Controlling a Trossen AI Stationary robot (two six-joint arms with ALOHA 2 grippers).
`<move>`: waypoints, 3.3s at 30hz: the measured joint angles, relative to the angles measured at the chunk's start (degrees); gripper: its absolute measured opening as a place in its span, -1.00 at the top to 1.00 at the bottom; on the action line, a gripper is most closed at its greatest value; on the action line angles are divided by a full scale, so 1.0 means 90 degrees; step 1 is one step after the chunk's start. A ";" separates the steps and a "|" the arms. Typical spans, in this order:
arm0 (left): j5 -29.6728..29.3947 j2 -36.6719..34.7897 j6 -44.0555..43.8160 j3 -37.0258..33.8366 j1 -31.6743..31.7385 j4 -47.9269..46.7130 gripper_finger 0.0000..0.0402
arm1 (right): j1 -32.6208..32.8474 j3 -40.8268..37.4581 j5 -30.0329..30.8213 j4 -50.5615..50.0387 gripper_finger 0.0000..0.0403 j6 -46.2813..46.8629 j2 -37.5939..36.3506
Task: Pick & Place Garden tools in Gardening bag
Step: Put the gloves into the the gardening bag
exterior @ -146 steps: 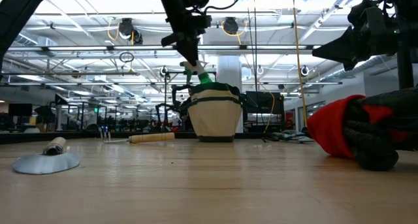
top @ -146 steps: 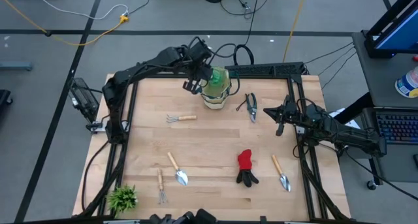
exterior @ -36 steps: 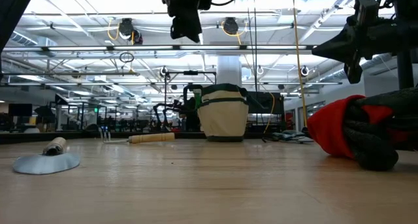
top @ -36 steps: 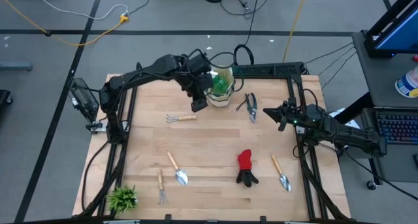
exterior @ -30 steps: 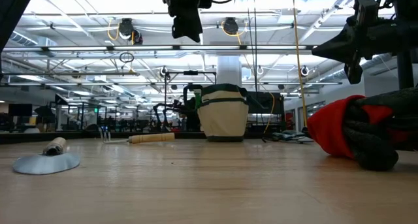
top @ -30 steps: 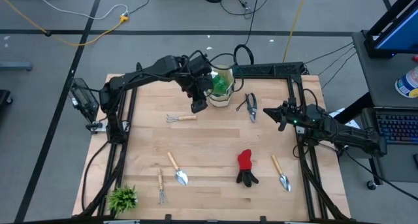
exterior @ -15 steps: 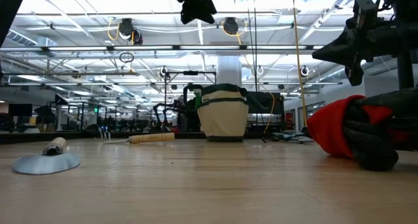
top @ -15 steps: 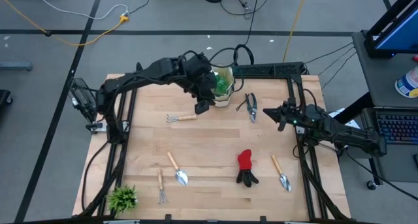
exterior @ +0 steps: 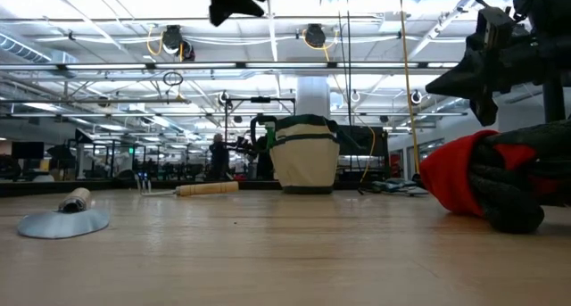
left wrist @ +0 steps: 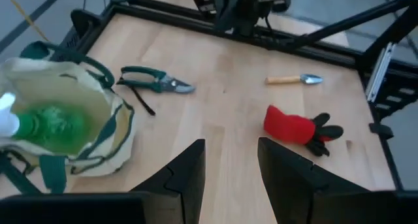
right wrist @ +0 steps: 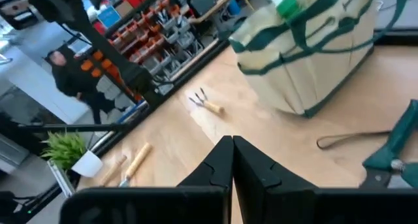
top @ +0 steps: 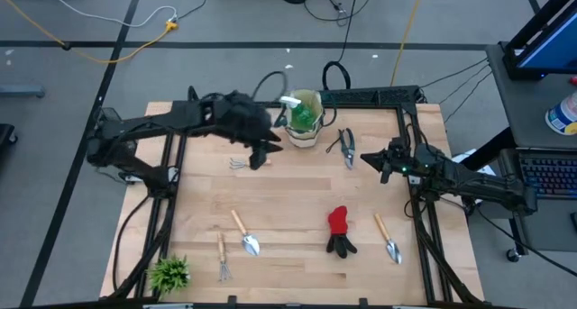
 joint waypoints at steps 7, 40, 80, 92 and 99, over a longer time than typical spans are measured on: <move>-0.0388 -0.1459 -0.0323 -0.1649 -0.0200 0.0890 0.28 | 0.0000 0.0002 0.0028 0.1182 1.00 0.0108 0.0238; -0.0208 -0.5782 -0.0877 -0.6054 -0.0298 0.2805 0.28 | 0.1977 0.3071 0.0214 0.1700 1.00 -0.2505 0.3434; 0.0026 -0.6222 -0.1008 -0.6431 -0.0296 0.2713 0.28 | 0.4044 0.6297 0.0179 -0.4508 -0.04 -0.6302 0.7724; 0.0025 -0.6222 -0.1008 -0.6431 -0.0296 0.2698 0.28 | 0.4045 0.6277 0.0182 -0.4699 -0.05 -0.7802 0.8376; 0.0022 -0.6222 -0.1006 -0.6431 -0.0296 0.2612 0.28 | 0.4046 0.6129 0.0180 -0.4682 -0.07 -0.8262 0.8369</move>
